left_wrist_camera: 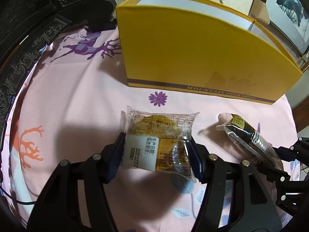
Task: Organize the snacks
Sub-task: 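Carry both packs into the yellow box and open both grippers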
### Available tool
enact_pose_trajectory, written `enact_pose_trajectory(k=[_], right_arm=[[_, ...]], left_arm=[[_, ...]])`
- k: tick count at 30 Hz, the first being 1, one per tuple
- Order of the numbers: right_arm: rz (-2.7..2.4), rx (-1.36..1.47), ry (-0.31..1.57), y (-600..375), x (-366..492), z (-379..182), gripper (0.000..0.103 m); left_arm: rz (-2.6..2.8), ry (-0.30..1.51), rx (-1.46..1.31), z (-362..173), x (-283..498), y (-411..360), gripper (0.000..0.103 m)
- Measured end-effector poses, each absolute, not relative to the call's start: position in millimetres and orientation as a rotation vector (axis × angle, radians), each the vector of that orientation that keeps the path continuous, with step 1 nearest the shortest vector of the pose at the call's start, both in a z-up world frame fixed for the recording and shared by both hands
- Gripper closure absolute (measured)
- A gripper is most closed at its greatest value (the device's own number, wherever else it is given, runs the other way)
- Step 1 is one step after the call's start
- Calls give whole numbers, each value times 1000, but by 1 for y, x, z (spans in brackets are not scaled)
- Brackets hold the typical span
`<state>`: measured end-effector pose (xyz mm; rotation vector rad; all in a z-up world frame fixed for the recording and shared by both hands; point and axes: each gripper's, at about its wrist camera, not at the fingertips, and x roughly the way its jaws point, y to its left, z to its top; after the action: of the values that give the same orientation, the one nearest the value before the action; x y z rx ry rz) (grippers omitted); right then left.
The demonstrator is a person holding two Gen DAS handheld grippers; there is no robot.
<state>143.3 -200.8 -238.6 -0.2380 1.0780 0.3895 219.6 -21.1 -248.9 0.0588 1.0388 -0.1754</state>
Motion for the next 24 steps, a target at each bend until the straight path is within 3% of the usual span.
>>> enact_pose_trajectory(k=[11, 24], right_arm=[[370, -154, 1026, -214, 120, -207, 74], [292, 3, 776, -248, 126, -116, 74]], left_arm=[[-188, 975, 26, -208, 197, -18, 42], [-245, 733, -6, -91, 191, -19, 41]])
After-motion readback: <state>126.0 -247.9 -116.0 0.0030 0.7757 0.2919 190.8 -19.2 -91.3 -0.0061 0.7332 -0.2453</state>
